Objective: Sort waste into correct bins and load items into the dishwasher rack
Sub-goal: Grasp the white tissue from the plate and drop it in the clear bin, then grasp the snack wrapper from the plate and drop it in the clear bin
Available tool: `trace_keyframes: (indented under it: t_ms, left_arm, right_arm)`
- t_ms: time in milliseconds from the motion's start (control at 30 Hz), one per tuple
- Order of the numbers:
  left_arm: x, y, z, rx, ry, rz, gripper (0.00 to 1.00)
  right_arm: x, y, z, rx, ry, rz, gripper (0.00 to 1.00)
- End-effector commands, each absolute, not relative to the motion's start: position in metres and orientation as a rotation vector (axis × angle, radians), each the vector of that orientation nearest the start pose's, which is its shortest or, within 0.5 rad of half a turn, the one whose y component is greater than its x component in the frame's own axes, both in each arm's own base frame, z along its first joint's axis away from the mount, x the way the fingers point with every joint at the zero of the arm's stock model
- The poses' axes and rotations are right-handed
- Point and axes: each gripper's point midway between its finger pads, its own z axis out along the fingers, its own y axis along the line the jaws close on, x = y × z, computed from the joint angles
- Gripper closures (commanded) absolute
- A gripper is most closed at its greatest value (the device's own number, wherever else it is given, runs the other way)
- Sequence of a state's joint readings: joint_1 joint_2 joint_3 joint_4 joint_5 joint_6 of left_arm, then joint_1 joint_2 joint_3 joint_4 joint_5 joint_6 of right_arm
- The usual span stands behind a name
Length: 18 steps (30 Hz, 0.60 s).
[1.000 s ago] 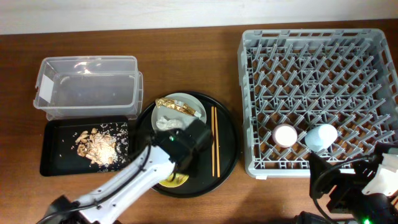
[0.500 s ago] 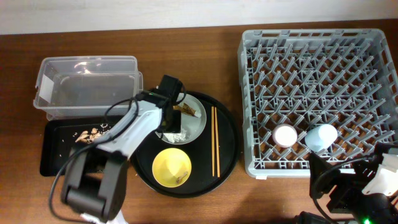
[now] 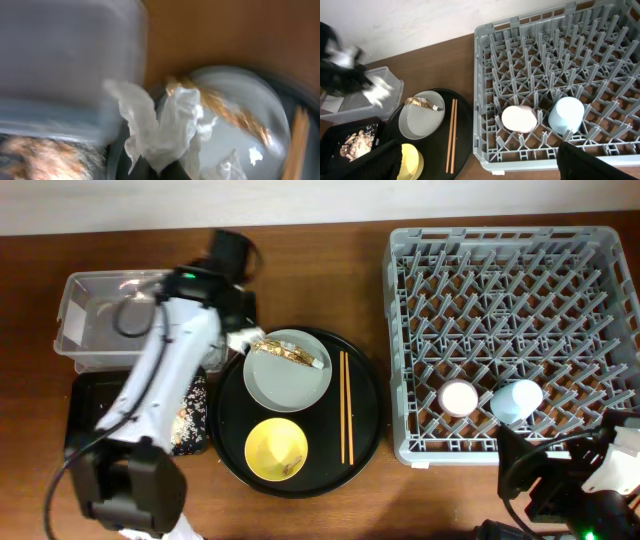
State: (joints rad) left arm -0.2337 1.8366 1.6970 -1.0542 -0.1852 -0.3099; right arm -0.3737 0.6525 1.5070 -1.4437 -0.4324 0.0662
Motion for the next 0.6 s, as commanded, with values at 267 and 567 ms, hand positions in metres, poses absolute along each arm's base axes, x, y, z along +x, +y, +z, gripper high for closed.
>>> trace_keyframes:
  t_ms: [267, 567]
  left_arm:
    - [0.468, -0.019, 0.171, -0.281, 2.655, -0.063, 0.16]
    - [0.422, -0.146, 0.100, -0.485, 2.846, -0.167, 0.36]
  right_arm:
    - [0.135, 0.024, 0.372, 0.208, 2.095, 0.278, 0.01]
    - [0.135, 0.024, 0.372, 0.208, 2.095, 0.278, 0.01]
